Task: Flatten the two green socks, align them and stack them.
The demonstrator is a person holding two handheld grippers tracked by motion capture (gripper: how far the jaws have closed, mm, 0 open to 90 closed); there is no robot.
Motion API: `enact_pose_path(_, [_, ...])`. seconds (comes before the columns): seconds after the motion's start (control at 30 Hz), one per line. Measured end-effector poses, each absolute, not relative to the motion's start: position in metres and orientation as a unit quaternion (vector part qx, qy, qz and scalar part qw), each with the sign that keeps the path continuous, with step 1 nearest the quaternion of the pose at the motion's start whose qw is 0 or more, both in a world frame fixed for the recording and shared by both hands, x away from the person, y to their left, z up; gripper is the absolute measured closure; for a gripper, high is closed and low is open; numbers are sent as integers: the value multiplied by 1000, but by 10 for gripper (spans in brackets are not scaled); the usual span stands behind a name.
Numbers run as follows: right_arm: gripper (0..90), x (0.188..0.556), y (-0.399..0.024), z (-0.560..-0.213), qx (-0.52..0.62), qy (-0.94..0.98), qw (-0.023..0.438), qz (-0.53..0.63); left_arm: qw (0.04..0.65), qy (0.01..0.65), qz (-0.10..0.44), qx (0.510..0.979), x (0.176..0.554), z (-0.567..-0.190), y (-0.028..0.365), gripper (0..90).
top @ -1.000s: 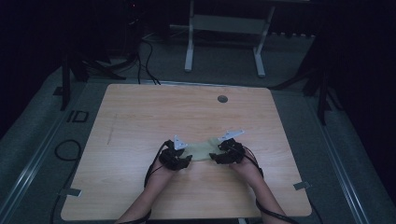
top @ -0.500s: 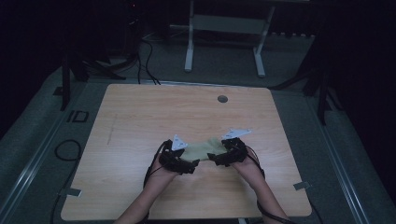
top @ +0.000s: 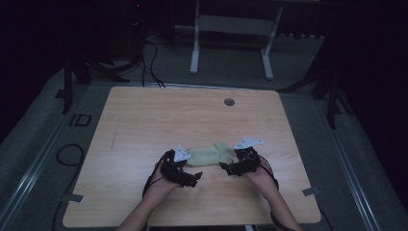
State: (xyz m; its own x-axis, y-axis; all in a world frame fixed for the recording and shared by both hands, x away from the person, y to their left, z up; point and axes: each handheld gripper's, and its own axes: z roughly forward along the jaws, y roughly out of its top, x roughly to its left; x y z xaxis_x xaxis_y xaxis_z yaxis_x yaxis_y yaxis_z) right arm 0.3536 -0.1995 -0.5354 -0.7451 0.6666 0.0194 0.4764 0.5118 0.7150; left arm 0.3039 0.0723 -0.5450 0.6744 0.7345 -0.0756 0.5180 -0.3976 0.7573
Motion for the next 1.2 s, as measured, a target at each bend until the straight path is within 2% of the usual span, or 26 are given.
enact_pose_path(0.6, [134,334,-260,-549,370,845,133,363,397,405,126,814,287,-554,109,18])
enact_pose_path(1.2, [134,309,-318,-542,403,823,145,374,399,433,131,798,263,-553,158,18])
